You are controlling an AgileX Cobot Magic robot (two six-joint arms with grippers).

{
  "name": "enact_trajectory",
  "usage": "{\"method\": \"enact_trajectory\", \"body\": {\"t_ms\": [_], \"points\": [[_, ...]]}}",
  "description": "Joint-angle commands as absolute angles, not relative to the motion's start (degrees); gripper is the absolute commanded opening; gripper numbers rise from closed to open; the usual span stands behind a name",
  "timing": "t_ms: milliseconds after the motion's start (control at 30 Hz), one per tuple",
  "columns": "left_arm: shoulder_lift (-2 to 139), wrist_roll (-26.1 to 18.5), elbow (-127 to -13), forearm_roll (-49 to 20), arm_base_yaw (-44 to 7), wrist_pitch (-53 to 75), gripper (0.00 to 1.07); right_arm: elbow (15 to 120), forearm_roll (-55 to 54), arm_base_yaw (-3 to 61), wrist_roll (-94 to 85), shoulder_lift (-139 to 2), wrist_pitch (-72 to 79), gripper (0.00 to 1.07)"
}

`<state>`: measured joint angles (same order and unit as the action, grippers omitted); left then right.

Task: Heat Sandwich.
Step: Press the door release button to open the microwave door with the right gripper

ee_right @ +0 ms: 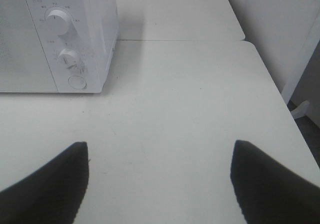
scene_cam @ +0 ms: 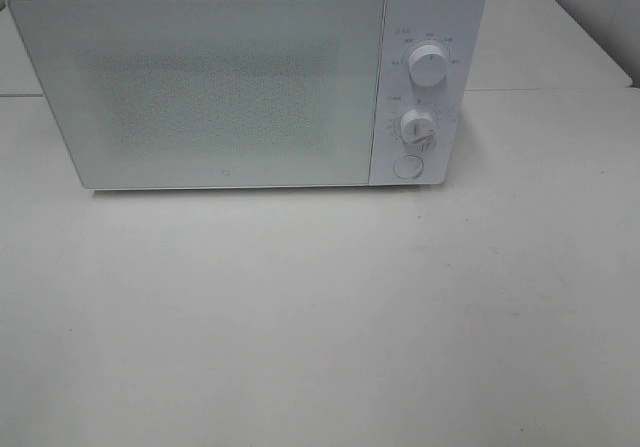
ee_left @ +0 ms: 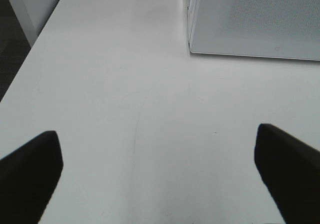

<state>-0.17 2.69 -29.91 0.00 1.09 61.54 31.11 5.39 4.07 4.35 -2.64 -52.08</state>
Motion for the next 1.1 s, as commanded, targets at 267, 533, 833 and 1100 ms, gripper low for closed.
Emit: {"method": "enact_trajectory", "body": {"t_ms": [267,533,833,1100], "points": [[-0.6,2.7,-29.7,-0.4,1.3,61.1,1.0,31.6,5.4,3.8,4.8,-12.5,-38.8,0.76],[-0.6,2.7,-29.7,-0.4,1.3,61.1,1.0,31.6,5.5,3.8,4.7,-21.9,-31.3,0.76],[-0.6,2.7,-29.7,-0.4,1.3,61.1,1.0,31.6,5.4,3.8,4.7,-31.9,-23.9,0.76],[-0.6,2.7,-29.7,-0.4,1.3,61.1,1.0,31.6,5.4,3.8,4.8,-40.7,-16.7,0.76]]}}
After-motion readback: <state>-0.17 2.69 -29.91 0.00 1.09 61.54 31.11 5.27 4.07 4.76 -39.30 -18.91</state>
